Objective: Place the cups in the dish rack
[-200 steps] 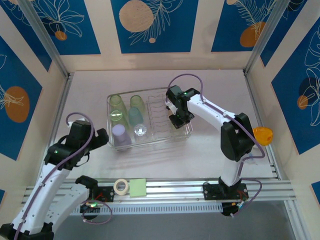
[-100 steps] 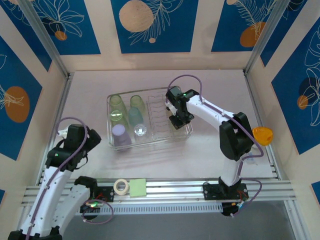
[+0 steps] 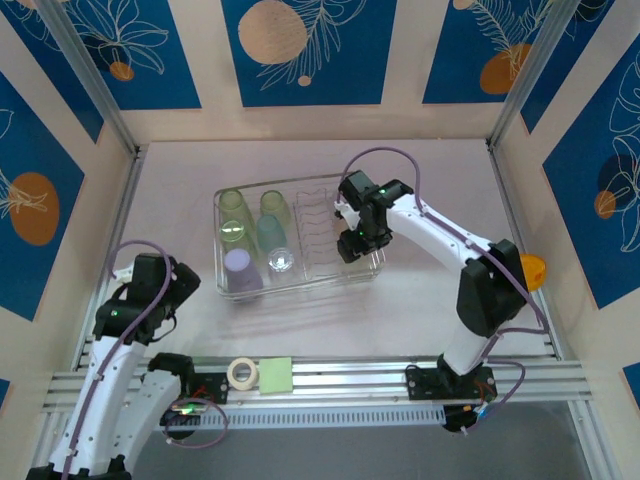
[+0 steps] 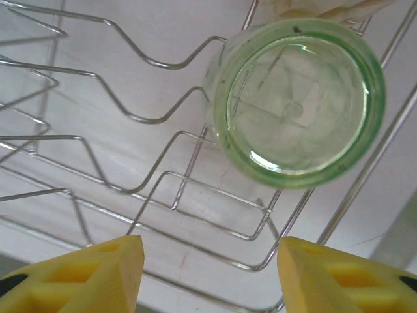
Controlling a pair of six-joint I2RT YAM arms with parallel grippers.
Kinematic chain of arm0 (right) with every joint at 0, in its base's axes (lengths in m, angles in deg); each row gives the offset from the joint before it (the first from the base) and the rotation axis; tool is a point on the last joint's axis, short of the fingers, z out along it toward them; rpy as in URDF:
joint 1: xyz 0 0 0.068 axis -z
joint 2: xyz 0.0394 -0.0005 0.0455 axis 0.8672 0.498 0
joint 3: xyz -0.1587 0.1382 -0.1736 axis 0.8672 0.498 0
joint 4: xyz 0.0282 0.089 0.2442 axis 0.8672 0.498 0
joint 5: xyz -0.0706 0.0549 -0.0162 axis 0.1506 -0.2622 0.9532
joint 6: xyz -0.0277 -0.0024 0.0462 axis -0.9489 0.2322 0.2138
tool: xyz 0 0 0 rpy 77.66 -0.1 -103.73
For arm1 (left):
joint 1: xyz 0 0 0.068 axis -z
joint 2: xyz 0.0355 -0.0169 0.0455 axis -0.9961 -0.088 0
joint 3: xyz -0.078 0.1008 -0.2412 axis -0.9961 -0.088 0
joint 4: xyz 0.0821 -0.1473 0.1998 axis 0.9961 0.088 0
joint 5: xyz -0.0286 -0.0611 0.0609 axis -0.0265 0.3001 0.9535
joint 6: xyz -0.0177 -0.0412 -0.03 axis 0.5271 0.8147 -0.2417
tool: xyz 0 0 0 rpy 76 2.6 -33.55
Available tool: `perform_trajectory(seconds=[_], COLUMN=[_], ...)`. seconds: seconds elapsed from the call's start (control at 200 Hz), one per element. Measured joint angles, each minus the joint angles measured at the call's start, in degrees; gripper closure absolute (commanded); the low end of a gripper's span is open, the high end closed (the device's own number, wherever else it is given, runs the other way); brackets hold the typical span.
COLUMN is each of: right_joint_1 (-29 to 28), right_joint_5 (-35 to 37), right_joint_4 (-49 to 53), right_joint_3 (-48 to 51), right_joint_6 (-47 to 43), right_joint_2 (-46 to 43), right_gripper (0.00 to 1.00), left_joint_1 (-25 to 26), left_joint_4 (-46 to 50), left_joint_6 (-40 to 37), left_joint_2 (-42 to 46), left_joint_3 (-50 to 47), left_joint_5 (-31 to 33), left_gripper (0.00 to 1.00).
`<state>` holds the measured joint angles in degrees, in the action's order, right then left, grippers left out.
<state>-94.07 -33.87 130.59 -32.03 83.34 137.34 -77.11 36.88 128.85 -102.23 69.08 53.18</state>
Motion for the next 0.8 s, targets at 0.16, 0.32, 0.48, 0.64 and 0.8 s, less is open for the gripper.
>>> perform_trajectory(seconds=[0.16, 0.32, 0.48, 0.64, 0.8], right_joint_1=[0.9, 2.5, 3.0, 2.8, 2.8], right_joint_5=[-1.0, -0.5, 1.5, 2.4, 2.6], right_joint_4=[1.4, 2.0, 2.3, 3.0, 3.1], right_joint_3=[-2.4, -5.5, -8.0, -10.1, -11.1], right_joint_6=[0.3, 0.4, 0.5, 0.7, 1.1], right_joint_2=[-0.6, 2.2, 7.0, 9.7, 10.9], right_gripper=[0.27, 0.21, 0.19, 0.19, 0.19], left_joint_1=[-0.3, -0.5, -0.6, -0.7, -0.8], left_joint_4=[0.0, 0.1, 0.2, 0.3, 0.3], left_joint_6=[-0.1, -0.2, -1.6, -3.1, -3.4], left_joint_2=[0.2, 0.6, 0.4, 0.1, 0.5], left_joint_3=[0.0, 0.0, 0.0, 0.0, 0.0], left_joint_5=[0.0, -0.4, -0.5, -0.5, -0.5], left_gripper=[0.00, 0.00, 0.00, 0.00, 0.00])
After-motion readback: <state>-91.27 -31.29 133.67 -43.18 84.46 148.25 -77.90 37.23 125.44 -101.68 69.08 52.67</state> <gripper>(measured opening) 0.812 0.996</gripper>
